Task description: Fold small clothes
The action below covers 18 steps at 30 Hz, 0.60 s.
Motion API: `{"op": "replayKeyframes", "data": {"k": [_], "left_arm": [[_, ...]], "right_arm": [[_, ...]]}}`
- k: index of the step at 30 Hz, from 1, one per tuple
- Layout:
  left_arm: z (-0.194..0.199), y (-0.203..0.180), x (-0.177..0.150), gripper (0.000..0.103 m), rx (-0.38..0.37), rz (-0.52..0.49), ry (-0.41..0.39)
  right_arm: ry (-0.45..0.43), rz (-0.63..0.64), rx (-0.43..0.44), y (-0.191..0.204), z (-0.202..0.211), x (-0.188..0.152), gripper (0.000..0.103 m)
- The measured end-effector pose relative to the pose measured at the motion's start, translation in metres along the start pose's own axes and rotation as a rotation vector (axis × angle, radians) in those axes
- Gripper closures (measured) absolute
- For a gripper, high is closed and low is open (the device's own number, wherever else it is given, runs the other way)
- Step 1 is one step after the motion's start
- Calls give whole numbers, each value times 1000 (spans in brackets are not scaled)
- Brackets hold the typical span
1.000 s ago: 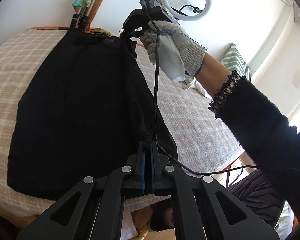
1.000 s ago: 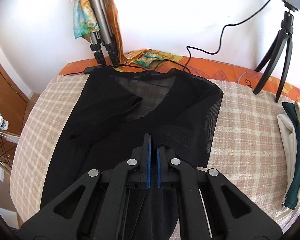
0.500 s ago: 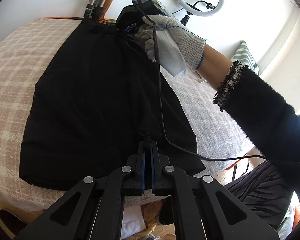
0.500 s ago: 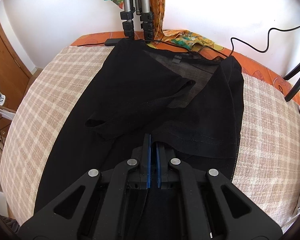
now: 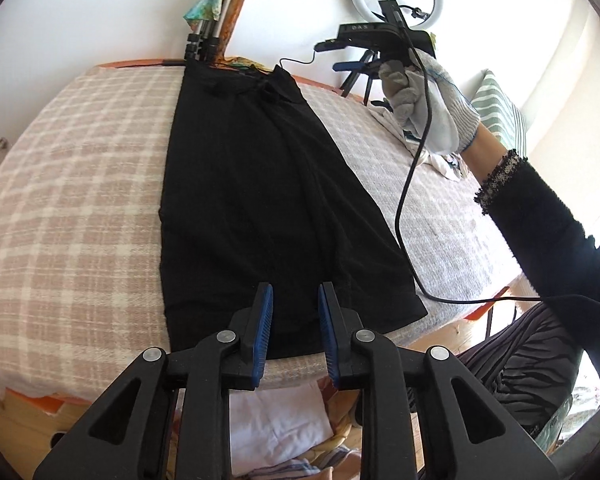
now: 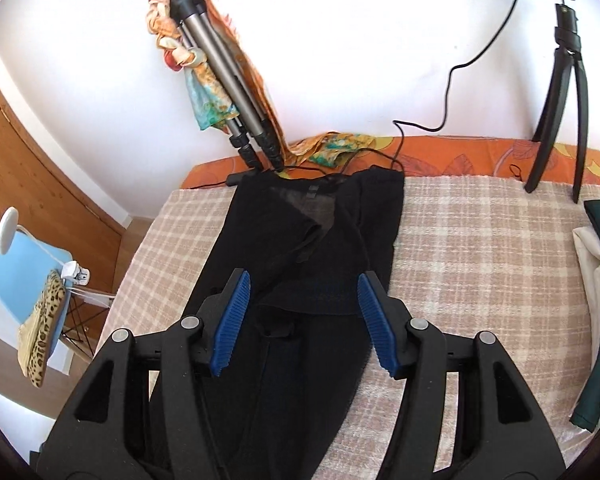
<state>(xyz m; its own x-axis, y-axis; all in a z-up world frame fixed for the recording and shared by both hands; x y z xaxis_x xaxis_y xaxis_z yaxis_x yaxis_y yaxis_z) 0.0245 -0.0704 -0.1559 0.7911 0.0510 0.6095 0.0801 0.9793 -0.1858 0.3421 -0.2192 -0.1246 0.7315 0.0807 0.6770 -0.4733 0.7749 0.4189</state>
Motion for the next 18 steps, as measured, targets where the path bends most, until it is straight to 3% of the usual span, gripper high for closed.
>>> {"op": "replayKeyframes", "data": {"k": [6, 11, 18], "left_arm": [[-6, 43, 12, 81, 48, 16, 36], [-21, 60, 6, 81, 34, 24, 126], [-34, 72, -9, 81, -13, 96, 207]], "right_arm": [[64, 0, -88, -9, 33, -41, 44], [99, 18, -66, 12, 66, -91, 45], [201, -1, -15, 37, 89, -189, 45]]}}
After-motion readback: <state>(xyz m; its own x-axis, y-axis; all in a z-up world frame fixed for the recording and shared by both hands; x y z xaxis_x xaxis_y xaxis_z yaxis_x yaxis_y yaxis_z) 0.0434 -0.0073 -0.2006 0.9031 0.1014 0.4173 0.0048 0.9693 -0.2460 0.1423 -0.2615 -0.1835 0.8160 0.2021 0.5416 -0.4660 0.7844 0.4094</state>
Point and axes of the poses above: each gripper's, at about its wrist camera, not at the fingertips, and z roughly against the way its jaws point, y to its left, x to its top, the point moved 7 cm from there along -z, roughly the way its jaws point, and after that the axes turned 13 degrees about x, right-handed, at the moved point
